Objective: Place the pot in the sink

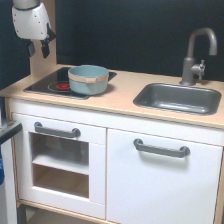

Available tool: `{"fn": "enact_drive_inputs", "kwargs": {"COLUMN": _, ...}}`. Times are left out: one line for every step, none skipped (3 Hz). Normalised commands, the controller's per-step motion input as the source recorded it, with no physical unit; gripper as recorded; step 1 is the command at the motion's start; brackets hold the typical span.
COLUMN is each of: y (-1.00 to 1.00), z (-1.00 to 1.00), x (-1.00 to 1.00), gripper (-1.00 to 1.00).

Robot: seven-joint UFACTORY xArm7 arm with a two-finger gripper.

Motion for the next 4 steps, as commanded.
{"fn": "enact_drive_inputs", "kwargs": {"y": -0.08, "z": -0.18, "x": 0.33, "gripper": 1.0}}
{"fn": "enact_drive_inputs", "kwargs": {"y": -0.06, "z": -0.16, "x": 0.4, "gripper": 1.0}}
{"fn": "enact_drive_inputs", "kwargs": {"y": 0.02, "z": -0.13, "x": 0.62, "gripper": 1.0}}
{"fn": "enact_drive_inputs", "kwargs": {"y": 0.19, "z": -0.08, "x": 0.82, "gripper": 1.0}}
